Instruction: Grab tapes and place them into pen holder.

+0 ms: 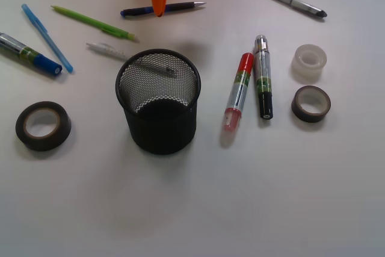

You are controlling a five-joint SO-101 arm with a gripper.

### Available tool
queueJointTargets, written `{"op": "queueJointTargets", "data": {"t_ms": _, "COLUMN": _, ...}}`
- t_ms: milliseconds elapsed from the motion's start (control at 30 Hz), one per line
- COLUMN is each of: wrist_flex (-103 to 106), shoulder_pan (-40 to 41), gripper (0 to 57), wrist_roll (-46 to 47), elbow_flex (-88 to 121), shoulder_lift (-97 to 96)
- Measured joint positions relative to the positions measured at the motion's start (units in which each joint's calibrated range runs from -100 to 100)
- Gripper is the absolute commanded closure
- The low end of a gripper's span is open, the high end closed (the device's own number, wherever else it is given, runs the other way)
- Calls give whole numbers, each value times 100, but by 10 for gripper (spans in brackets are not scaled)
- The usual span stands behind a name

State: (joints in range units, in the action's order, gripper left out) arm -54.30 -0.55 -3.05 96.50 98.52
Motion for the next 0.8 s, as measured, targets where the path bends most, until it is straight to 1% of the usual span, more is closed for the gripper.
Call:
{"op": "queueJointTargets", "data": {"t_ms": 67, "wrist_flex": 78, "shoulder_pan": 30, "gripper": 0, "wrist_roll": 29, "elbow_flex": 81, "shoulder_lift": 0}}
{"op": "queueJointTargets", "data": {"t_ms": 167, "wrist_flex": 855, "shoulder_pan": 111, "gripper": 0, "wrist_roll": 381, "elbow_flex": 135, "shoulder_lift": -9}}
{"op": "queueJointTargets", "data": {"t_ms": 400, "wrist_flex": 1019, "shoulder_pan": 67, "gripper": 1, "wrist_roll": 444, "elbow_flex": 135, "shoulder_lift": -9}}
{"op": "queueJointTargets", "data": {"t_ms": 600, "wrist_flex": 1019, "shoulder_pan": 518, "gripper": 1, "wrist_roll": 474, "elbow_flex": 54, "shoulder_lift": -9}}
{"op": "queueJointTargets", "data": {"t_ms": 667, "wrist_flex": 898, "shoulder_pan": 710, "gripper": 1, "wrist_roll": 474, "elbow_flex": -279, "shoulder_lift": -17}}
{"op": "queueJointTargets", "data": {"t_ms": 700, "wrist_flex": 674, "shoulder_pan": 844, "gripper": 1, "wrist_roll": 474, "elbow_flex": -907, "shoulder_lift": -9}}
{"op": "queueJointTargets", "data": {"t_ms": 800, "wrist_flex": 233, "shoulder_pan": 888, "gripper": 1, "wrist_roll": 523, "elbow_flex": -1977, "shoulder_lift": -340}}
